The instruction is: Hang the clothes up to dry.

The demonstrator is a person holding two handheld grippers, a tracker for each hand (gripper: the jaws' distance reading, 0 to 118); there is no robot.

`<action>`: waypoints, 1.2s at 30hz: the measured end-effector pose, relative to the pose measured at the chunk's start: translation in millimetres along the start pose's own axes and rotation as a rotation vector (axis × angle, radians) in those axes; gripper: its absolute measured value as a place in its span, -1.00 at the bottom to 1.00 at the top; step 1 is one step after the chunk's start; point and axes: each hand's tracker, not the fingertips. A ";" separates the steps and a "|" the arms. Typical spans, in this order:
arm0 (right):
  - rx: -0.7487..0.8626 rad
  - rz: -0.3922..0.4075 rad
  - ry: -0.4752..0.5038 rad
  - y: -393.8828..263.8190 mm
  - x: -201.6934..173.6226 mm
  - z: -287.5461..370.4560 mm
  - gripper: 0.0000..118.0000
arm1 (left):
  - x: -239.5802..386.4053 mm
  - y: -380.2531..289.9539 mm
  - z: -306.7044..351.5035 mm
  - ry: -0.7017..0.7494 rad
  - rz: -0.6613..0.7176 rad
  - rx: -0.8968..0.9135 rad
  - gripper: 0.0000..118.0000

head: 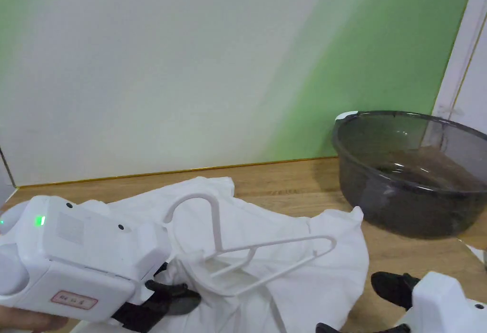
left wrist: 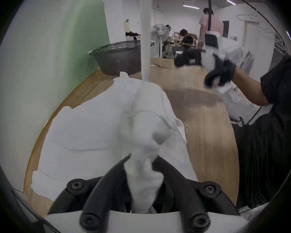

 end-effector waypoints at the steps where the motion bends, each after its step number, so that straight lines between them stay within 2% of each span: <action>1: -0.030 -0.016 -0.022 -1.5 -6.9 -9.7 0.92 | 0.9 1.5 1.7 0.001 0.004 0.008 -0.90; 3: -0.079 -0.041 -0.097 -1.3 -24.0 -33.4 0.92 | 3.4 5.4 4.0 0.013 0.010 0.022 -0.90; 6: -0.122 0.040 -0.193 3.0 -50.5 -65.3 0.89 | 10.5 8.8 7.2 0.035 -0.004 0.027 -0.90; 7: -0.131 0.062 -0.225 5.3 -58.4 -75.8 0.78 | 11.2 9.8 8.0 0.038 -0.004 0.027 -0.90; 9: -0.150 0.079 -0.276 8.9 -68.0 -91.0 0.41 | 13.2 10.8 10.7 0.050 -0.004 0.029 -0.90; 10: -0.146 0.094 -0.303 9.3 -70.4 -97.1 0.13 | 14.6 11.1 12.9 0.056 0.000 0.032 -0.90; 12: -0.167 0.118 -0.371 8.3 -69.7 -106.5 -0.30 | 16.6 10.1 18.3 0.075 0.003 0.042 -0.90; 13: -0.192 0.154 -0.410 3.9 -62.1 -103.7 -0.58 | 17.4 8.5 22.6 0.077 0.006 0.047 -0.90; 14: -0.219 0.169 -0.456 3.2 -53.8 -101.3 -0.68 | 18.5 6.0 26.9 0.081 0.009 0.053 -0.90; 16: -0.153 0.146 -0.531 2.8 -35.0 -87.0 -0.88 | 14.4 -3.4 32.1 0.087 0.015 0.053 -0.90; 17: -0.138 0.141 -0.579 2.7 -25.6 -80.6 -0.88 | 16.7 -7.1 33.5 0.098 0.013 0.047 -0.90; 18: -0.153 0.035 -0.566 7.1 -11.1 -67.1 -0.88 | 19.9 -10.1 33.7 0.102 0.009 0.037 -0.90; 19: -0.137 0.011 -0.549 8.8 -2.2 -59.6 -0.88 | 23.0 -12.3 33.2 0.101 0.000 0.031 -0.90; 22: -0.129 0.014 -0.556 14.4 13.1 -50.9 -0.89 | 34.5 -13.0 28.4 0.070 -0.037 0.030 -0.90; 23: -0.118 -0.034 -0.511 15.1 17.5 -50.3 -0.89 | 37.3 -11.5 25.2 0.076 -0.044 0.031 -0.90; 25: -0.122 -0.037 -0.506 20.0 21.4 -55.3 -0.89 | 38.4 -10.1 21.7 0.074 -0.052 0.026 -0.90; 27: -0.107 -0.109 -0.448 22.0 33.2 -55.1 -0.89 | 36.6 -10.6 18.2 0.087 -0.054 0.008 -0.90; 29: -0.106 -0.099 -0.443 33.1 38.6 -52.5 -0.89 | 35.1 -12.6 13.7 0.117 -0.060 -0.032 -0.90; 34: 0.118 -0.133 -0.235 89.4 14.3 -6.8 -0.89 | 16.5 -13.1 -8.2 0.191 0.055 -0.105 -0.90; 36: 0.171 -0.093 -0.177 111.3 -1.5 7.6 -0.89 | 15.4 -12.7 -16.6 0.191 0.052 -0.111 -0.90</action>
